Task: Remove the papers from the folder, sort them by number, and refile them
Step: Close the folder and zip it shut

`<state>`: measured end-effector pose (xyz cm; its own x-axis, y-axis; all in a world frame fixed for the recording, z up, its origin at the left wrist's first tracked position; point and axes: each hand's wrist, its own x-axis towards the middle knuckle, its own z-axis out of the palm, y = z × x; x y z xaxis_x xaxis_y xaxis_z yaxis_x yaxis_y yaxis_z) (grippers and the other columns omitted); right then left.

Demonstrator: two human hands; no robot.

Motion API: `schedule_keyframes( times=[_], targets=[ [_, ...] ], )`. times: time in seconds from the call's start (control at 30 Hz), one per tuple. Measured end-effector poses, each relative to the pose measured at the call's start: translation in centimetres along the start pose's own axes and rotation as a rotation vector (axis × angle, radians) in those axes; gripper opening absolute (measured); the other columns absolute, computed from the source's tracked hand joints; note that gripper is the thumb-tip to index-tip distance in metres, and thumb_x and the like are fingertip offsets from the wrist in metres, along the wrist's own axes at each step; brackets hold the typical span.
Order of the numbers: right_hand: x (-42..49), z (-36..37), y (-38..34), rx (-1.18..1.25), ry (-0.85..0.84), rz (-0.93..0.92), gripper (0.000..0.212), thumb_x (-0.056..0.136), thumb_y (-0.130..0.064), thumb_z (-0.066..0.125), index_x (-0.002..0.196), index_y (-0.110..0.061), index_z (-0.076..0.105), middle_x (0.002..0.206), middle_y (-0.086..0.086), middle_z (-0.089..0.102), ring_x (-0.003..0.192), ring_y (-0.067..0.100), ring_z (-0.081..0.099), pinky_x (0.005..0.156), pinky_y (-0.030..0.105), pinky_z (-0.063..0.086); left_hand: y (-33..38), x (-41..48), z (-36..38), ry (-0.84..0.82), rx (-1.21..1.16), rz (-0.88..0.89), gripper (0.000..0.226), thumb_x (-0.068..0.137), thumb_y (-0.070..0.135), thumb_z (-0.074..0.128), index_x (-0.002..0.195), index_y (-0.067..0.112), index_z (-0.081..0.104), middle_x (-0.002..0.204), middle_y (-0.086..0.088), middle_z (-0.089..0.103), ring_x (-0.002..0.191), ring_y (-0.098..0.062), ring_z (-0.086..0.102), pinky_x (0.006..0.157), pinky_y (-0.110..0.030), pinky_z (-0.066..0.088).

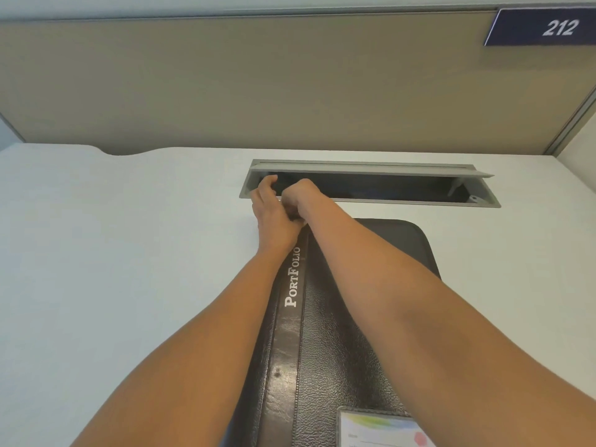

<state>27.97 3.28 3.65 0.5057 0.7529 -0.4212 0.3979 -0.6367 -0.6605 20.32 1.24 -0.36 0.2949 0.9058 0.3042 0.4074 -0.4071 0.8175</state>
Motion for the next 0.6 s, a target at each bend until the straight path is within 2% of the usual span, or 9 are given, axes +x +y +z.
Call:
schedule_keyframes(
  times=[0.07,0.1,0.17,0.2,0.27,0.33,0.43,0.5,0.6],
  targets=[
    [0.3,0.2,0.4,0.006,-0.016,-0.02,0.02,0.089,-0.014,0.059,0.072,-0.006,0.052,0.067,0.004,0.049,0.067,0.015,0.052,0.06,0.024,0.045,-0.1,0.1,0.0,-0.01,-0.003,-0.014,0.09,0.072,-0.002,0.074,0.144,0.009,0.021,0.139,-0.014,0.028,0.125,-0.024,0.037,0.093,-0.016,0.032],
    [0.4,0.4,0.7,0.001,-0.009,-0.045,0.02,0.089,-0.017,0.061,0.074,-0.006,0.053,0.067,0.003,0.05,0.068,0.014,0.053,0.062,0.024,0.046,-0.2,0.1,-0.1,-0.016,0.005,-0.028,0.093,0.072,-0.002,0.075,0.145,0.01,0.019,0.14,-0.013,0.027,0.126,-0.023,0.036,0.095,-0.019,0.032],
    [0.5,0.8,1.2,0.055,0.051,-0.136,0.014,0.088,-0.019,0.063,0.086,-0.007,0.056,0.071,0.001,0.051,0.071,0.014,0.054,0.061,0.024,0.047,-0.2,0.3,-0.3,-0.032,0.015,-0.051,0.096,0.071,-0.001,0.076,0.146,0.01,0.018,0.142,-0.013,0.026,0.128,-0.024,0.034,0.099,-0.022,0.033],
    [0.3,1.0,1.5,0.125,0.095,-0.193,0.011,0.088,-0.016,0.062,0.091,-0.008,0.056,0.076,0.001,0.053,0.076,0.015,0.054,0.067,0.026,0.048,-0.1,0.3,-0.4,-0.044,0.02,-0.055,0.094,0.073,0.0,0.076,0.146,0.01,0.018,0.143,-0.014,0.025,0.13,-0.024,0.033,0.099,-0.021,0.032],
    [-0.8,1.2,2.5,0.186,0.195,-0.31,0.011,0.089,-0.01,0.058,0.099,-0.006,0.056,0.092,0.006,0.057,0.085,0.017,0.051,0.073,0.027,0.043,0.2,0.0,-0.6,-0.072,0.081,-0.043,0.08,0.08,0.002,0.068,0.145,0.009,0.021,0.146,-0.015,0.024,0.133,-0.026,0.029,0.101,-0.023,0.03],
    [-2.1,1.4,4.2,0.068,0.312,-0.428,0.011,0.089,-0.007,0.055,0.1,-0.004,0.056,0.102,0.01,0.059,0.091,0.021,0.053,0.073,0.026,0.038,0.3,-0.7,-0.6,-0.074,0.179,-0.006,0.062,0.087,0.001,0.057,0.142,0.008,0.029,0.147,-0.016,0.026,0.134,-0.027,0.028,0.103,-0.028,0.03],
    [-4.8,1.3,7.6,-0.085,0.435,-0.521,0.007,0.086,-0.006,0.052,0.092,-0.004,0.057,0.1,0.011,0.056,0.096,0.026,0.052,0.076,0.032,0.04,0.4,-2.4,-0.4,-0.104,0.293,0.046,0.049,0.09,0.005,0.054,0.136,0.005,0.039,0.143,-0.016,0.033,0.132,-0.03,0.032,0.104,-0.035,0.031],
    [-6.7,0.8,9.7,-0.189,0.438,-0.538,0.01,0.087,-0.01,0.052,0.093,-0.004,0.059,0.103,0.011,0.056,0.099,0.027,0.051,0.082,0.035,0.04,0.5,-3.9,-0.7,-0.169,0.373,0.091,0.047,0.09,0.01,0.055,0.134,0.003,0.041,0.143,-0.017,0.034,0.134,-0.03,0.031,0.109,-0.037,0.029],
    [-10.1,0.0,12.5,-0.406,0.359,-0.53,0.027,0.093,-0.03,0.05,0.111,-0.012,0.061,0.12,0.005,0.054,0.115,0.024,0.047,0.093,0.036,0.038,0.5,-6.8,-1.5,-0.268,0.488,0.158,0.042,0.094,0.022,0.052,0.133,0.007,0.045,0.148,-0.014,0.03,0.139,-0.027,0.025,0.113,-0.04,0.024]
  ],
)
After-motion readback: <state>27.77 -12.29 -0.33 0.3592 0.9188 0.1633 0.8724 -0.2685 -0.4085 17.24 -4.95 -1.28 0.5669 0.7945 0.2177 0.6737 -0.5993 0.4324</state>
